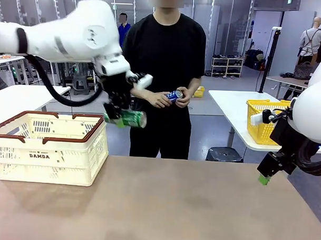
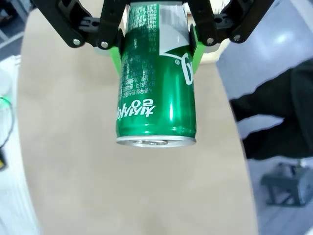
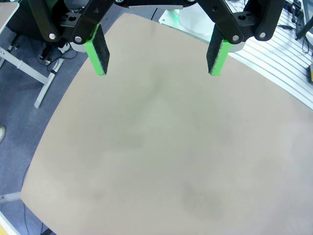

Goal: Place the drinks into the Shopping basket.
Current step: Pick up one drink and place it into the Shopping basket.

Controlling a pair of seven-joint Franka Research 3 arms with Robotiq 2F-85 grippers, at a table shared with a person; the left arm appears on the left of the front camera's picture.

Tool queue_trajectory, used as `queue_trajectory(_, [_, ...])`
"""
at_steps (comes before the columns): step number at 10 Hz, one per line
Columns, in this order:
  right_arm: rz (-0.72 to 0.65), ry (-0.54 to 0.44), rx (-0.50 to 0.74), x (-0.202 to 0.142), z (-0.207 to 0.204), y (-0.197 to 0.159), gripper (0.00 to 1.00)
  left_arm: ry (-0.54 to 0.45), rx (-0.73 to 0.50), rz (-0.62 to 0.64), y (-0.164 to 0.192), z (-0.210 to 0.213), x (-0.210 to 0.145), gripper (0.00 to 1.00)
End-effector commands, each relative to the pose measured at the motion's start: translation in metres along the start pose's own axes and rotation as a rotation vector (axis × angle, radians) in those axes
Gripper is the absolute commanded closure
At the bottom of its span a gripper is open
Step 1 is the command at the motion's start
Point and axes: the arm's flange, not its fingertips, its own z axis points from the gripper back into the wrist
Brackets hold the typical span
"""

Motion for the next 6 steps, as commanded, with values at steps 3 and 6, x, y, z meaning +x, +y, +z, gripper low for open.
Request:
queue_trajectory(3, [0.003,0.000,0.008,-0.002,-0.001,0.000,0.00,0.059,0.148,0.237,-0.032,0.038,-0.089,0.43])
queue_trajectory(6, [0.003,0.000,0.008,-0.002,-0.001,0.000,0.00,0.080,0.174,0.403,-0.039,0.046,-0.186,0.43])
